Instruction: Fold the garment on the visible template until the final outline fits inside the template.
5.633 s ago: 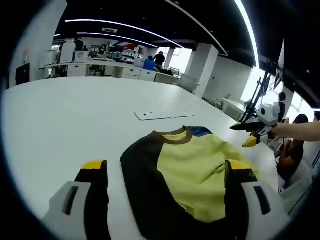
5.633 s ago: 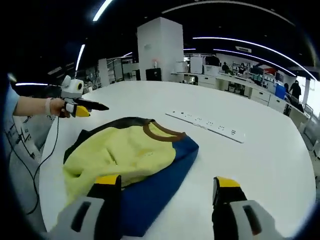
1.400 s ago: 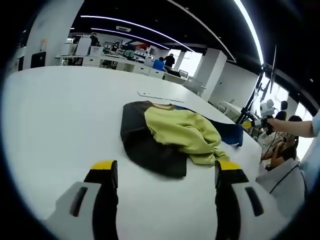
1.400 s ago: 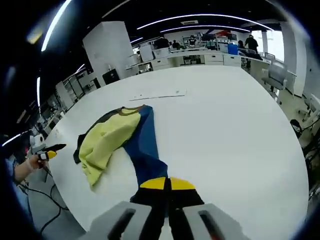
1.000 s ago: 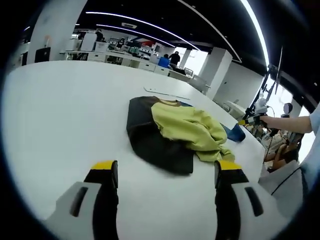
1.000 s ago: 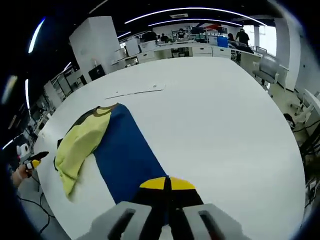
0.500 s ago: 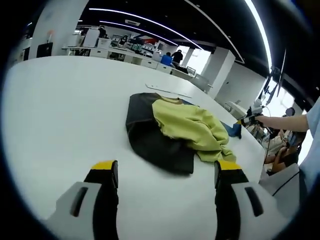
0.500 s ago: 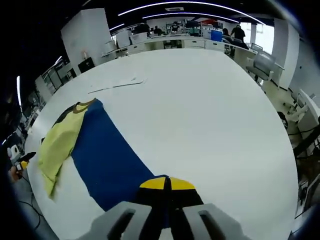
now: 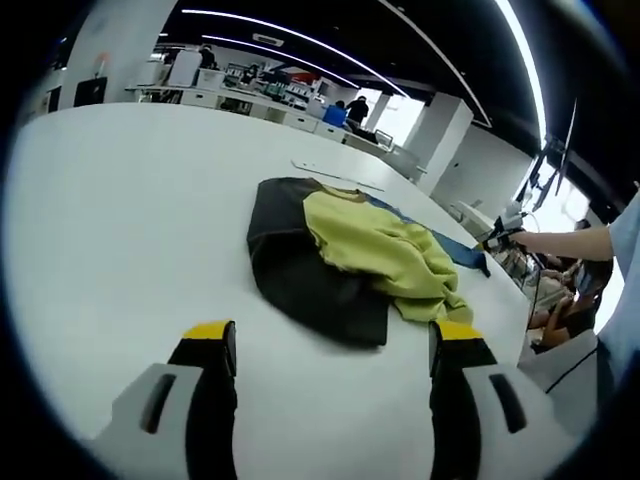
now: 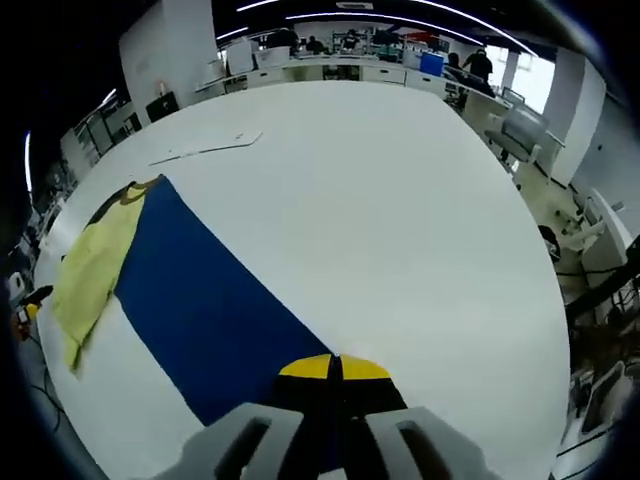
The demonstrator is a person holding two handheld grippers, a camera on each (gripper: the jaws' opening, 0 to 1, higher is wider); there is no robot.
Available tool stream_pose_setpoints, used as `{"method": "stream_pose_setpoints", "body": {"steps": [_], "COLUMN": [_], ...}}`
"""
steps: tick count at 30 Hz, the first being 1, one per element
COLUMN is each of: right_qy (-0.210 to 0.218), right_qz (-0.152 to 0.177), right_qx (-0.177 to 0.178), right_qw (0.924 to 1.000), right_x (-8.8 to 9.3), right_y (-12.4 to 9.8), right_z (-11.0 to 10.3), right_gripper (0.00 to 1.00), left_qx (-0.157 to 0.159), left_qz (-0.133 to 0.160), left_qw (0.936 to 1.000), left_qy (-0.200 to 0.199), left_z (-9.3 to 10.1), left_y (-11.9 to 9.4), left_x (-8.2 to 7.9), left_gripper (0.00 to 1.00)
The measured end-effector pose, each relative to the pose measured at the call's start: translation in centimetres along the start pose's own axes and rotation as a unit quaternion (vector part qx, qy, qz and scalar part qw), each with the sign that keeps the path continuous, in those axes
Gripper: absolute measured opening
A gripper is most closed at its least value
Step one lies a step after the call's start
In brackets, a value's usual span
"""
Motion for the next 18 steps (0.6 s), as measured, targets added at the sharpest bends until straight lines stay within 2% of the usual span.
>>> {"method": "stream_pose_setpoints", "body": {"steps": [4,6,10,12,18], "right_qy": [-0.01,-0.04,-0.036,-0.065,-0.105], "right_qz": [-0.004,-0.015,-0.005,0.004,-0.008], "right_qx": [0.007,0.025,0.028,0.045,0.063], "right_qw": [0.9999,0.9988,0.999,0.9969,0.9924], "right_x": [-0.8,-1.0,-1.9,-2.5,-2.6], "right_y": [0.2,0.5,0.6,0.7,1.3], "right_z": [0.6,1.1,1.5,1.9,2.2], "right_gripper": [0.0,0.0,0.0,0.0,0.0], "left_qx": [-0.003,-0.005,-0.006,-0.009,-0.008], "left_qz": [0.001,-0.001,0.002,0.0,-0.002], "left_qw": [1.0,1.0,1.0,1.0,0.9999], "left_qy": [-0.001,0.0,-0.001,-0.001,-0.006], "left_z": [-0.2,-0.3,-0.4,-0.5,-0.4], "left_y": [0.0,0.0,-0.1,-0.1,0.1], "left_x": [-0.1,-0.1,-0.2,-0.1,0.2], "left_gripper": [0.76,0.76,0.76,0.75,0.74]}}
Point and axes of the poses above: the point that each gripper's makers call its tool centre point, and the gripper's own axes: y roughly forward along the fingers, z roughly to its right, x roughly out of its underside, the point moved 4 cm from there along -y, roughly backward along the fingers, and after that the axes turned 10 degrees about -z, right-handed, at the moved point
